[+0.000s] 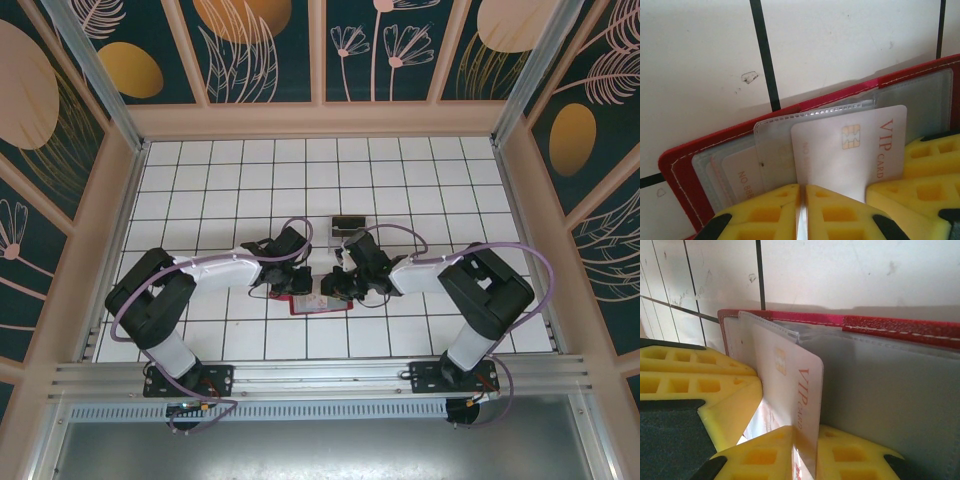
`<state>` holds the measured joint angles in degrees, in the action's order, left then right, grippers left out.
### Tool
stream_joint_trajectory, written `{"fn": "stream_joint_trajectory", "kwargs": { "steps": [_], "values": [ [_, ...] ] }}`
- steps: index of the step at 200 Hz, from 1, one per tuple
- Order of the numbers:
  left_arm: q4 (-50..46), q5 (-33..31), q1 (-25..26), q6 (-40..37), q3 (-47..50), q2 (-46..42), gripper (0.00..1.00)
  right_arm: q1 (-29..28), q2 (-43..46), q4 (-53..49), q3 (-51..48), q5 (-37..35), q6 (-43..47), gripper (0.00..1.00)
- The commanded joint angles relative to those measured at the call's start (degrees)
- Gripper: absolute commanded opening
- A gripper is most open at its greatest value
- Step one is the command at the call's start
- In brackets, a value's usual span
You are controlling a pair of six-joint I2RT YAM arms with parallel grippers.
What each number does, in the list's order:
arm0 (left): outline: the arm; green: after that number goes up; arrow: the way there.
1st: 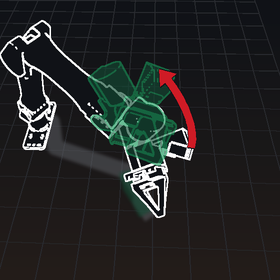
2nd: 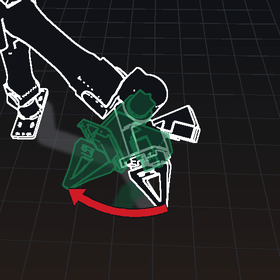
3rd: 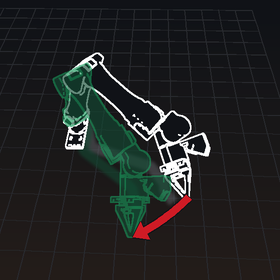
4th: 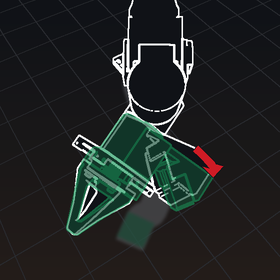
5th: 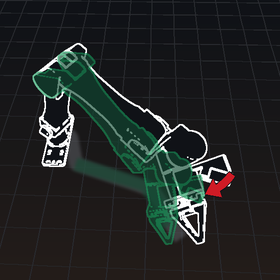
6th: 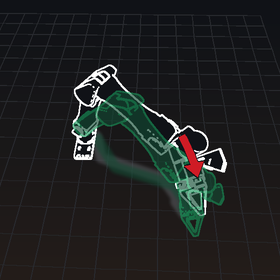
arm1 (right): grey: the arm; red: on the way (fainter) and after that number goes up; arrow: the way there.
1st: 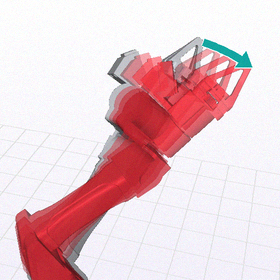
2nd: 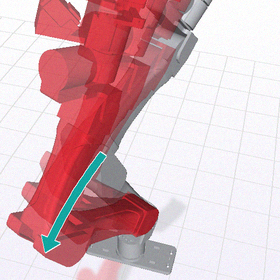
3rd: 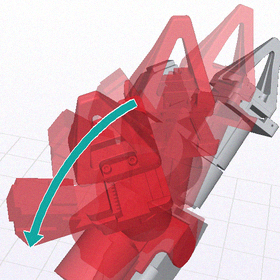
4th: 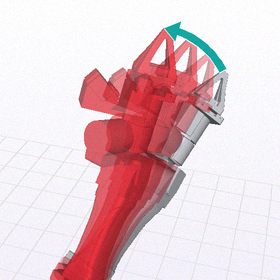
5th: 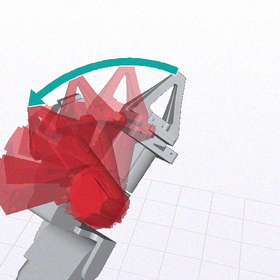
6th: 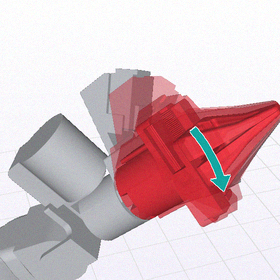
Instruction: Take the credit cards out of the card holder
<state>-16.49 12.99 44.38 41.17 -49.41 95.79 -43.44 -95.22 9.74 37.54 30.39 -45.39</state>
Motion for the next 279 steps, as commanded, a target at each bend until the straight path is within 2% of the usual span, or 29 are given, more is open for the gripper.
{"fn": "stream_joint_trajectory", "kwargs": {
  "steps": [1, 51, 68, 191, 245, 279],
  "values": [
    [-3.7, -2.4, 0.1, -0.7, 3.0, 3.3, 0.13, 0.1, 0.9, 1.5, -1.2, -0.5, -0.9, 0.16],
    [-4.6, -3.6, 0.2, -0.9, 2.8, 3.2, 0.13, 0.3, 4.3, 0.8, -2.4, -1.2, -1.2, 0.15],
    [-4.8, -3.7, 0.2, -0.9, 2.7, 2.8, 0.13, 0.4, 4.6, 1.3, -2.4, -0.9, -1.3, 0.1],
    [-7.6, -6.2, 0.1, -1.1, 2.6, 0.7, 0.13, 1.1, 6.4, -0.8, -3.8, -2.8, -1.0, 0.1],
    [-9.0, -8.0, 0.2, -1.0, 1.8, -1.6, 0.13, 2.1, 12.1, -6.4, -4.8, -5.9, 0.8, 0.06],
    [-8.1, -8.6, 0.2, -0.1, 0.8, -4.7, 0.14, 3.9, 17.0, -11.9, -3.7, -8.2, 5.6, 0.02]
  ]
}}
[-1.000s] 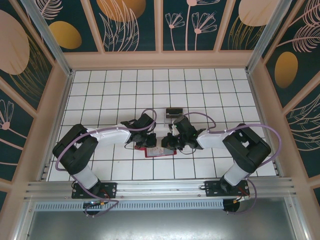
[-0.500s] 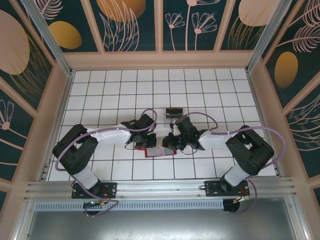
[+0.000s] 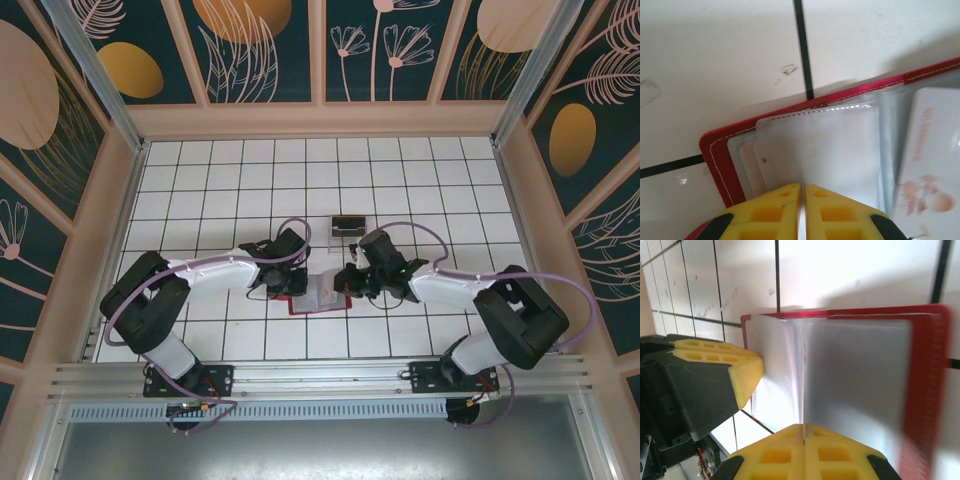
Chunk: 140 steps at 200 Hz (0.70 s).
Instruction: Take the credit cards out of the card holder
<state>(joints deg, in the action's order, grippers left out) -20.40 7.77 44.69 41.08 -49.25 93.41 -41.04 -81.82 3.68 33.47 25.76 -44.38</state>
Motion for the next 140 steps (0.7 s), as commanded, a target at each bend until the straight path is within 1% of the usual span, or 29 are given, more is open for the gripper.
{"fn": "stream_joint_trajectory", "kwargs": {
  "steps": [1, 9, 32, 58, 84, 100, 122, 140],
  "values": [
    [-4.2, -3.4, -0.1, 0.1, 0.7, -2.4, 0.14, 1.6, 3.7, -6.0, 0.4, -3.6, 4.9, 0.02],
    [-3.9, -3.4, -0.1, 0.4, 0.6, -3.1, 0.14, 2.2, 4.5, -8.2, 1.5, -4.3, 7.0, 0.02],
    [-2.7, -3.4, -0.2, 1.3, 0.9, -5.0, 0.14, 3.3, 6.8, -14.0, 5.9, -7.0, 17.1, 0.01],
    [-1.5, -4.0, -0.2, 2.0, 1.7, -6.7, 0.15, 4.3, 7.8, -20.4, 11.9, -13.4, 29.7, 0.0],
    [-0.8, -4.3, -0.2, 2.0, 2.3, -7.4, 0.15, 5.5, 6.7, -25.0, 18.1, -13.7, 44.1, 0.0],
    [-0.1, -4.4, -0.2, 1.9, 2.8, -7.7, 0.15, 5.5, 6.0, -27.7, 21.5, -12.4, 56.6, 0.0],
    [0.5, -4.6, -0.3, 1.6, 3.5, -8.2, 0.15, 5.6, 4.7, -30.3, 25.6, -14.8, 69.7, 0.0],
    [1.4, -4.5, -0.4, 1.2, 3.9, -8.8, 0.14, 5.9, 2.6, -32.7, 28.9, -17.7, 78.6, 0.0]
  ]
}}
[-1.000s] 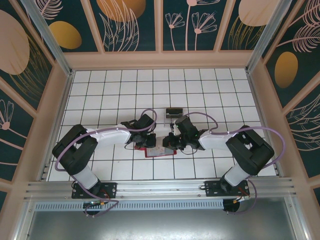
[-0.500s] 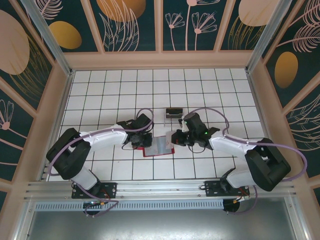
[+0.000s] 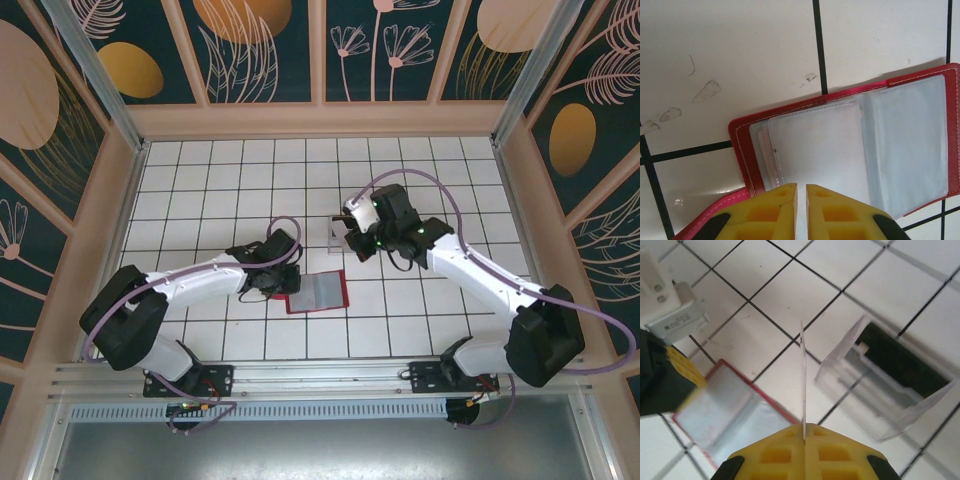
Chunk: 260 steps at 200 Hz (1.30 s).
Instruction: Take the credit cards out of the card holder
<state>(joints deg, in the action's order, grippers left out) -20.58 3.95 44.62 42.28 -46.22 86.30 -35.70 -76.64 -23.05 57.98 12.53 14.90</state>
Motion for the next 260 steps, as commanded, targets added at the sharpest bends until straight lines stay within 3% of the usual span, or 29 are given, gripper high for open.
{"fn": "stream_joint_trajectory", "kwargs": {
  "steps": [1, 39, 83, 185, 260],
  "values": [
    [1.6, -0.7, -0.4, 0.0, 0.8, -1.7, 0.14, 0.5, -2.6, -6.1, 4.6, -4.5, 19.8, 0.0],
    [3.3, -0.8, -0.3, -1.2, 1.5, -3.8, 0.15, 0.9, -9.4, -14.8, 12.2, -4.9, 36.3, 0.0],
    [3.1, -2.1, -0.3, -1.6, 1.7, -3.9, 0.16, 2.0, -17.6, -22.5, 21.2, -4.2, 45.4, 0.0],
    [3.6, -3.3, -0.3, -1.5, 3.0, -5.0, 0.16, 4.1, -32.5, -30.9, 34.1, -5.0, 49.8, 0.0],
    [3.7, -3.2, -0.3, -1.3, 4.2, -5.6, 0.16, 4.0, -37.8, -31.7, 34.9, -4.9, 49.8, 0.0]
  ]
}}
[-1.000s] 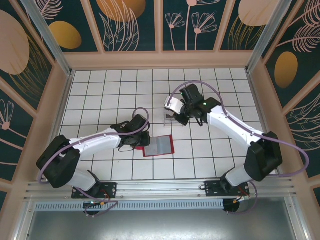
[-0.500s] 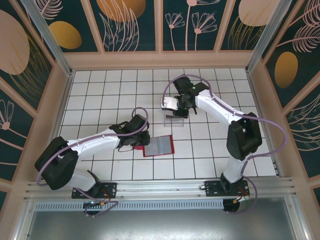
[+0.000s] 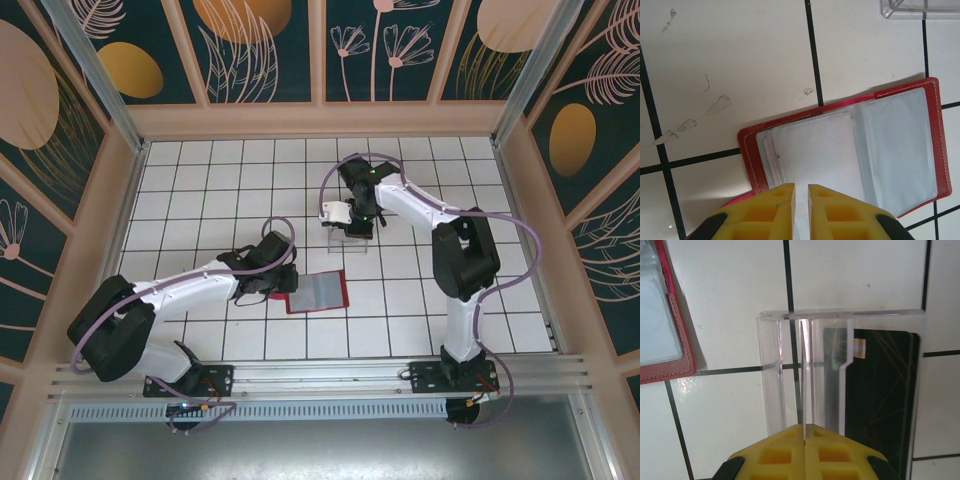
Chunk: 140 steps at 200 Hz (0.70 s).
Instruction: Take the credit cards out of the card holder
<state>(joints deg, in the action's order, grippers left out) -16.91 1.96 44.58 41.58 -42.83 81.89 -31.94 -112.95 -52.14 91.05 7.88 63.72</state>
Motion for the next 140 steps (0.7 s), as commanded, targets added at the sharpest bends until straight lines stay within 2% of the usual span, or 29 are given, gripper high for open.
{"fn": "stream_joint_trajectory", "kwargs": {
  "steps": [1, 62, 96, 140],
  "values": [
    [0.0, -1.2, -0.2, -0.5, 0.8, -1.2, 0.16, 0.2, -1.5, -2.7, 1.8, -0.2, 1.0, 0.0],
    [-0.5, -1.3, -0.4, -0.7, 0.8, -1.5, 0.16, 0.3, -2.1, -1.8, 0.8, -0.2, 1.0, 0.0],
    [-1.0, -1.6, -0.3, -0.8, 0.3, -1.6, 0.16, 0.3, -2.2, -0.8, 0.8, -0.7, 0.9, 0.1],
    [-1.5, -1.7, -0.3, -0.6, 0.3, -2.2, 0.17, 0.3, -1.1, 0.6, 0.6, -1.4, 1.3, 0.14]
  ]
}}
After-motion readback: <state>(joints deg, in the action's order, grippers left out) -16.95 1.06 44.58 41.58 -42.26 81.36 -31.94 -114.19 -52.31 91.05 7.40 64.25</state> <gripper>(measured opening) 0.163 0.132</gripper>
